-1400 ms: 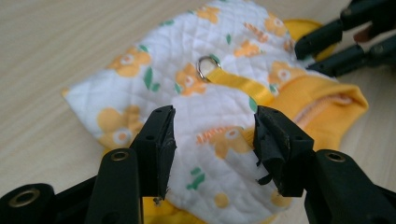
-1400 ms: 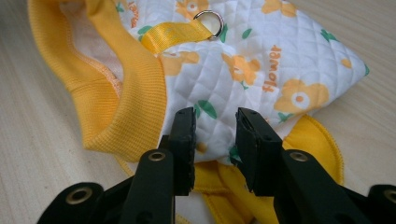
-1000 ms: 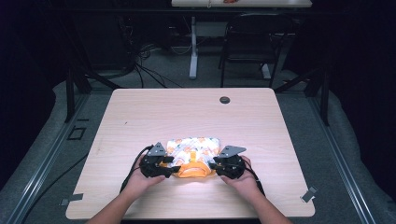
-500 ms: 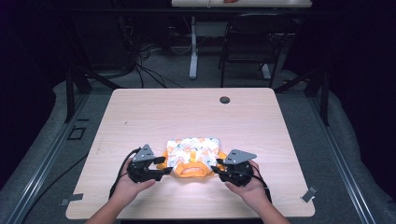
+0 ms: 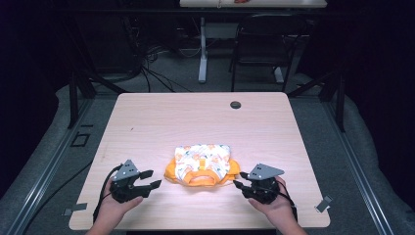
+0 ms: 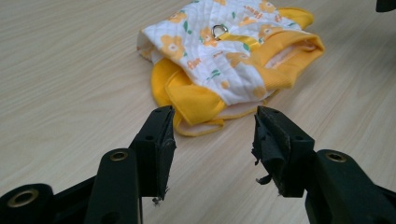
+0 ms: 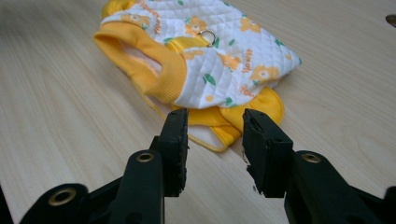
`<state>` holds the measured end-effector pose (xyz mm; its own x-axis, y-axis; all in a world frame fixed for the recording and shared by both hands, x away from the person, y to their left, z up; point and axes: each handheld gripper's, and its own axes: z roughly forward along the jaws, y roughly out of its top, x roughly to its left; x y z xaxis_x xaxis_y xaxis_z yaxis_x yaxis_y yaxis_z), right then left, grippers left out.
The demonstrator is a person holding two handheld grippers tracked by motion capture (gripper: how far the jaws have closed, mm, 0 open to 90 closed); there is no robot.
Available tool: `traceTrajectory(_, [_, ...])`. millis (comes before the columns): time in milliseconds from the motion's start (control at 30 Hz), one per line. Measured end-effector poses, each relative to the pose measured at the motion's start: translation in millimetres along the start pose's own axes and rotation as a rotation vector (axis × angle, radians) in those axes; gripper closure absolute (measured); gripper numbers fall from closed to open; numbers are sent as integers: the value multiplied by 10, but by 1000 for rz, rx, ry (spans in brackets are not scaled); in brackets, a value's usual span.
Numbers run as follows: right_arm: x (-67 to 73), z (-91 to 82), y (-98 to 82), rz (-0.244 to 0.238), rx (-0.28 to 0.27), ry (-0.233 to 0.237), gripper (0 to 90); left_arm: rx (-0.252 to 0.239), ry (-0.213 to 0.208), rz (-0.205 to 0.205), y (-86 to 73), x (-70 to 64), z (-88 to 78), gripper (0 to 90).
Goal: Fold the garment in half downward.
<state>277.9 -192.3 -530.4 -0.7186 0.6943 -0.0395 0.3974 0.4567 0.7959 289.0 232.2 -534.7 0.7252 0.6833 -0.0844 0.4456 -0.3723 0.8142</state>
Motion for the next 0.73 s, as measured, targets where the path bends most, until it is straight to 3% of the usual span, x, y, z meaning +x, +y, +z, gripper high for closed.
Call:
traceTrajectory(467, [-121, 101, -226, 60, 21, -24, 565, 13, 36, -63, -264, 145, 54, 480])
traceTrajectory(733, [-175, 163, -304, 89, 18, -54, 487, 29, 62, -65, -322, 180, 95, 466])
